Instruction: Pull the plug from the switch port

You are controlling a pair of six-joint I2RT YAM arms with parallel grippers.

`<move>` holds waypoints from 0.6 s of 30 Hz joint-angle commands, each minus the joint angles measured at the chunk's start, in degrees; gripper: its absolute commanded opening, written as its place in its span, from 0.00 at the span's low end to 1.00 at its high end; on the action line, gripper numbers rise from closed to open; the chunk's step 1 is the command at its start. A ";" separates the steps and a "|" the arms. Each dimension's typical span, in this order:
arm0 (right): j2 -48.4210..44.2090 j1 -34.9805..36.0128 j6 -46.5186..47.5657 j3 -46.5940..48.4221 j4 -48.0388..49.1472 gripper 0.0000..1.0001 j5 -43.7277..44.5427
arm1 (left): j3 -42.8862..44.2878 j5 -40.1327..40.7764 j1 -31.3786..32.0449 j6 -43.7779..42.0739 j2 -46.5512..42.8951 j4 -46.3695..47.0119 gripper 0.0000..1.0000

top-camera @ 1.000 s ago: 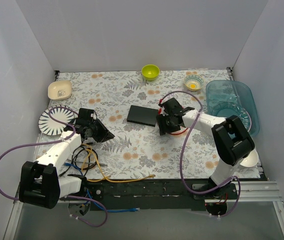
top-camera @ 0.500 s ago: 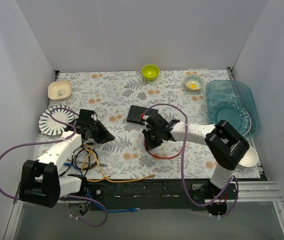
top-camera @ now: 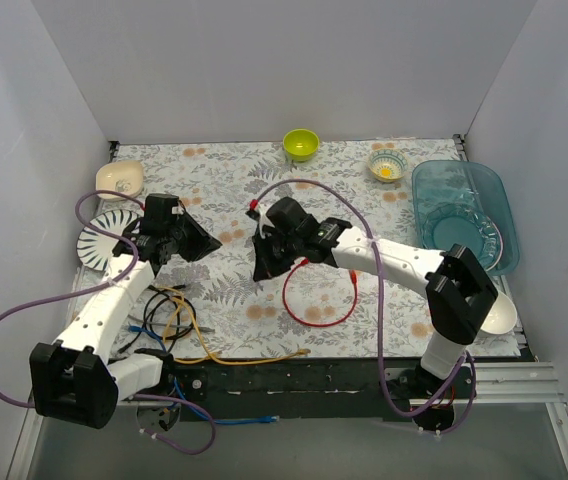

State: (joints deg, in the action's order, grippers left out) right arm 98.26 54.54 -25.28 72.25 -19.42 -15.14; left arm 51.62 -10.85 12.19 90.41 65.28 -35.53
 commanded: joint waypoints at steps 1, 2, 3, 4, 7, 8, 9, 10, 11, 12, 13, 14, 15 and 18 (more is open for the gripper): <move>1.15 0.21 -1.96 8.25 -2.97 0.12 0.43 | -0.63 -1.97 0.12 1.17 -1.38 -0.25 0.09; 0.71 0.12 -2.14 8.87 -4.56 0.23 3.24 | -1.16 -2.85 0.21 1.00 -1.55 0.37 0.09; -0.77 0.04 -2.67 8.79 -6.05 0.29 6.40 | -1.60 -3.90 0.12 0.47 -1.82 1.16 0.10; -1.57 -0.14 -3.37 8.35 -7.90 0.34 12.87 | -1.95 -6.78 0.12 -0.75 -1.73 3.43 0.10; -5.26 -4.17 -5.31 2.57 -13.10 0.46 18.28 | -2.49 -7.61 1.70 -1.81 -0.24 5.29 0.12; -6.57 -7.14 -6.09 -0.41 -12.75 0.47 18.47 | -2.66 -7.52 3.01 -1.82 0.02 5.73 0.12; -9.55 -8.91 -6.62 -3.14 -12.14 0.48 18.39 | -2.83 -7.78 3.63 -1.82 0.11 6.43 0.13; -11.14 -10.76 -7.24 -8.73 -11.52 0.48 18.04 | -3.10 -7.95 4.33 -1.82 0.72 8.35 0.14; -12.72 -14.17 -7.68 -11.14 -10.73 0.49 17.69 | -3.27 -8.65 6.34 -2.25 1.25 9.33 0.16; -15.79 -15.77 -8.29 -13.08 -9.77 0.49 17.77 | -3.01 -8.92 7.49 -2.78 2.21 10.03 0.22; -17.30 -16.92 -8.30 -16.58 -9.32 0.49 18.38 | -2.49 -8.66 8.98 -3.48 4.57 10.56 0.24; -18.79 -18.75 -8.21 -17.74 -8.89 0.50 19.26 | -1.79 -7.96 12.65 -4.97 6.42 10.57 0.27; -21.07 -19.29 -7.60 -18.71 -8.88 0.50 20.05 | 0.39 -5.61 14.69 -5.42 8.10 10.31 0.33; -23.28 -20.88 -6.28 -20.57 -9.93 0.51 22.34 | 3.22 0.98 22.51 -7.26 14.69 9.69 0.46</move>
State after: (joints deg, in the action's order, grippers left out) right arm 79.75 34.02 -32.05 52.49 -30.13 3.77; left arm 50.78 -16.21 27.00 86.80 74.06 -26.83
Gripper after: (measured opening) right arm 0.505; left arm 0.393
